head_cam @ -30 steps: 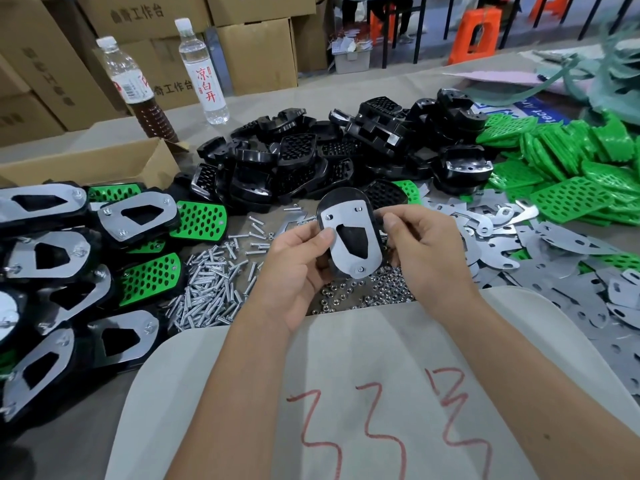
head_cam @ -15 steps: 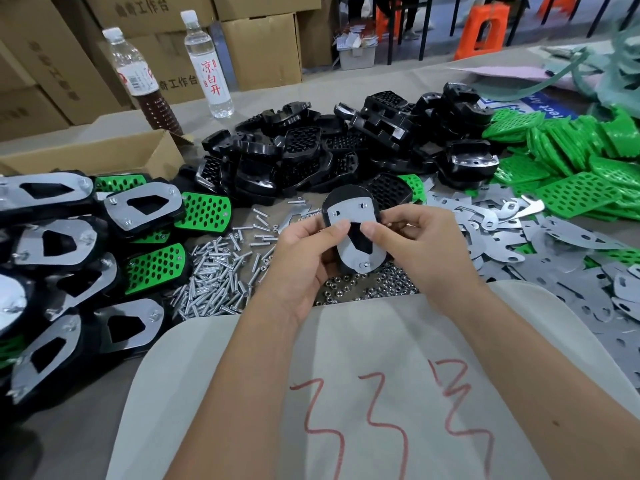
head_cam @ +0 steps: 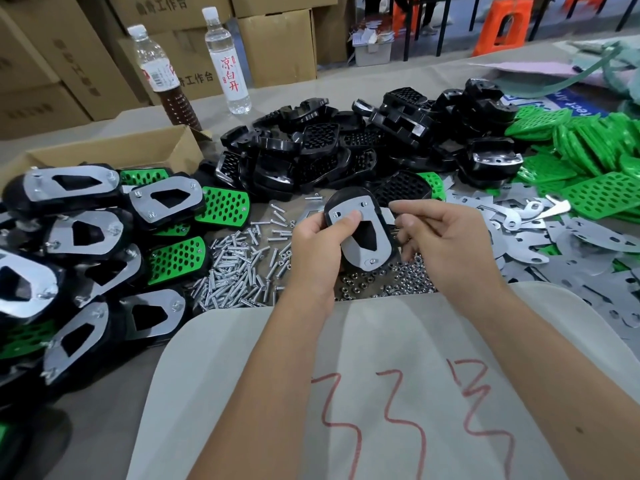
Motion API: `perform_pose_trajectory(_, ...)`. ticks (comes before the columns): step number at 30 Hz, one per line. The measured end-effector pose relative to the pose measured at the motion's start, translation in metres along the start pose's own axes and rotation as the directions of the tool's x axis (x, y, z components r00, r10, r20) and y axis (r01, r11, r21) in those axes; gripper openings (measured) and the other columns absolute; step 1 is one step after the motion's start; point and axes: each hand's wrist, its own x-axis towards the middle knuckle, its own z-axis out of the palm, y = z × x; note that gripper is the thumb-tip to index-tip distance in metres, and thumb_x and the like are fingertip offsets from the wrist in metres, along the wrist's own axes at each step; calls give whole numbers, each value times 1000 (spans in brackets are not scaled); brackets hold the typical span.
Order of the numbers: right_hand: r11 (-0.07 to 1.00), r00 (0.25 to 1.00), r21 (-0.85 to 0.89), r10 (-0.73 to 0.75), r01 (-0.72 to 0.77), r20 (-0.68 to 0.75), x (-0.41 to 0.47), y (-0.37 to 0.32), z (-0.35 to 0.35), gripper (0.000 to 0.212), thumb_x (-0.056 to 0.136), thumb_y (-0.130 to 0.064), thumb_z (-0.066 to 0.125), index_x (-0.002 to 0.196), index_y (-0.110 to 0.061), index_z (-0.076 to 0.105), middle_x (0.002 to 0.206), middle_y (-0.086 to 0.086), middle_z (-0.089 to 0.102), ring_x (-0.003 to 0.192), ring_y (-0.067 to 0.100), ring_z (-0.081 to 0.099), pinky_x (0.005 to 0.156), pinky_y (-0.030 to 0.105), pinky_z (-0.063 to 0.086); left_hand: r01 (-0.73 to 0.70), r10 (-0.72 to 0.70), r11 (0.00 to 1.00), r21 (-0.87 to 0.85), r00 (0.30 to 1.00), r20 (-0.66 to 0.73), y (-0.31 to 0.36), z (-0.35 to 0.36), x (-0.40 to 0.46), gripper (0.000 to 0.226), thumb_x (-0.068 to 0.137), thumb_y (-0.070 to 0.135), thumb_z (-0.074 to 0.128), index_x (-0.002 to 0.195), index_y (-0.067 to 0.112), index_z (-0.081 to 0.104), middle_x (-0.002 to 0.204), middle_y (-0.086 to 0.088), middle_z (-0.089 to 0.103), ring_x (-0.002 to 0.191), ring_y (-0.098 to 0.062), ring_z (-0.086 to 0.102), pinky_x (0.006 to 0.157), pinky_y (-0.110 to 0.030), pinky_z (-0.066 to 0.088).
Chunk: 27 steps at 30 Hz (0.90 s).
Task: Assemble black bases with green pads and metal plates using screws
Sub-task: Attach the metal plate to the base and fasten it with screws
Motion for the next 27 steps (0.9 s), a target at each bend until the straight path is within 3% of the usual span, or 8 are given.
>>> perform_pose_trajectory(5,995,996,90,-33,41,-80,-2,-3,-1,13,93,3,71,94,-9,76,70,7,74,58,20,69,53,25,56,-7,7,1000,0,1000,-7,0,0,0,8,94,15,72,96,10,77,93,-9,81,81,-21,77,67,-32,60)
perform_pose_trajectory(10,992,990,51,-113,118,-83,-5,-6,0,19,92,-4,75,89,-22,79,70,4,73,58,20,66,49,26,53,-35,32,995,96,999,38,-2,1,-2,13,90,19,73,98,11,77,95,-11,80,85,-26,77,83,-46,61)
perform_pose_trajectory(14,984,983,-42,-173,171,-53,-7,-8,1,17,89,-12,80,88,-29,80,78,-6,73,64,19,62,49,26,51,-62,49,987,146,995,89,-1,3,-5,15,83,24,74,92,13,78,93,-11,80,85,-27,76,87,-52,61)
perform_pose_trajectory(19,982,984,-65,-177,175,-27,-6,-6,2,19,89,-9,80,85,-28,79,75,-5,68,62,16,58,48,20,49,-80,63,984,162,993,104,-1,3,-6,16,85,22,73,96,10,76,97,-15,79,84,-24,74,84,-49,61)
perform_pose_trajectory(24,959,962,-103,-269,264,-44,-3,-3,1,20,89,-13,79,89,-33,78,84,-10,71,77,15,62,63,38,53,-76,56,984,162,991,121,0,3,-7,26,81,24,74,101,7,75,95,-13,78,83,-24,73,81,-45,59)
perform_pose_trajectory(27,943,953,-149,-303,296,-19,-2,-1,1,17,89,-14,78,91,-31,78,85,-11,68,80,19,62,65,38,54,-90,65,978,190,989,133,0,5,-7,32,77,27,74,102,6,75,92,-11,77,83,-24,72,80,-43,58)
